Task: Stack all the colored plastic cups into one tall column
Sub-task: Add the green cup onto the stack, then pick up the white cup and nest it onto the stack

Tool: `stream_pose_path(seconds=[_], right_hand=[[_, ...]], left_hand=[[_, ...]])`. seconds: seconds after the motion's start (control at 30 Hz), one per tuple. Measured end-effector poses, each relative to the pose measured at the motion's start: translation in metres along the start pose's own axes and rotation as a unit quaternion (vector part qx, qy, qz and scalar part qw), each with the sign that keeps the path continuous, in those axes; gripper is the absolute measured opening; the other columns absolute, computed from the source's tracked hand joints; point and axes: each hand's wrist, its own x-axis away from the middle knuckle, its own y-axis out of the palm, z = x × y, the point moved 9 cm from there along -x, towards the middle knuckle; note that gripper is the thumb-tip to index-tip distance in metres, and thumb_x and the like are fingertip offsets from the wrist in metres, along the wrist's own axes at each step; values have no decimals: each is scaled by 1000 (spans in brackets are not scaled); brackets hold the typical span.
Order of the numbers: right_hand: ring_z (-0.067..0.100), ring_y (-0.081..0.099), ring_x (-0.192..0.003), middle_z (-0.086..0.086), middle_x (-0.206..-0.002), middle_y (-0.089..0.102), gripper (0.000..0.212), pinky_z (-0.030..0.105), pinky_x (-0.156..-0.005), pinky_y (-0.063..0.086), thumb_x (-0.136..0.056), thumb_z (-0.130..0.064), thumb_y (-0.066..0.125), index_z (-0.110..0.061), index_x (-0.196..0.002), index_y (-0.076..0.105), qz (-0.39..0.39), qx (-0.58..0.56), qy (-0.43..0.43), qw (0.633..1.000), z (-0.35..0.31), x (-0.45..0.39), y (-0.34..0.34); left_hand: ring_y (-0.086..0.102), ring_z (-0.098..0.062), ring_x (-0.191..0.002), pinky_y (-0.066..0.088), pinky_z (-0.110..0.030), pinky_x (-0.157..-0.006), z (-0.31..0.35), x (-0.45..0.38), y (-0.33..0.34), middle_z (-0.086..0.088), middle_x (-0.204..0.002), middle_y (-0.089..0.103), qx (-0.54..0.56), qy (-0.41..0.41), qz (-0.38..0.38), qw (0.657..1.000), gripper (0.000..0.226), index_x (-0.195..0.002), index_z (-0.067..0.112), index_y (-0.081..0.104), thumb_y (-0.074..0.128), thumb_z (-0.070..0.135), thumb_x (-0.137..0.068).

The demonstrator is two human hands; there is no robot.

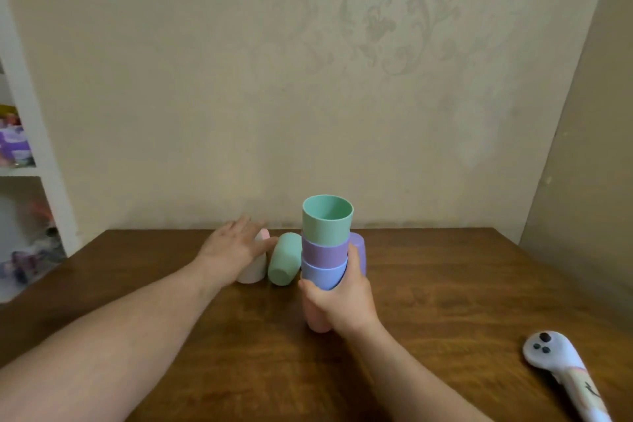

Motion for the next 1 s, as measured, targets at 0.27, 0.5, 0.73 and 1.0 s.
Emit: stream_pose_path(seconds=[0.27,0.5,0.73,1.0], right_hand=[[-2,69,-102,-22,-114,71,80,29,-90,58,-69,-42,93,-45,-133,46,-10,-5,-4,1000,4,3,1],[-9,67,-99,-23,-112,71,79,23,-86,56,-69,-41,92,-49,-132,44,-14,-6,7,1000,3,4,3],[-4,69,-99,-23,-111,70,78,29,-91,59,-68,-43,90,-49,-130,45,-5,-3,23,1000,3,7,3],[2,70,-102,-20,-113,71,82,37,-94,61,-63,-48,87,-49,-132,43,-1,-6,24,1000,-2,11,5]], left_hand=[[41,-43,-142,44,-46,-114,6,14,12,-16,-163,33,-123,-31,-3,992,80,-163,28,36,71,7,-94],[43,-37,-137,48,-42,-101,-19,43,-4,-13,-154,39,-149,-113,-92,978,69,-153,33,49,76,17,-91],[46,-29,-135,47,-43,-107,-46,87,18,-2,-150,51,123,-184,-244,944,97,-154,45,38,83,64,-70],[32,-31,-155,33,-48,-126,-22,109,32,-1,-169,35,315,-188,-221,903,137,-166,57,7,81,81,-53]])
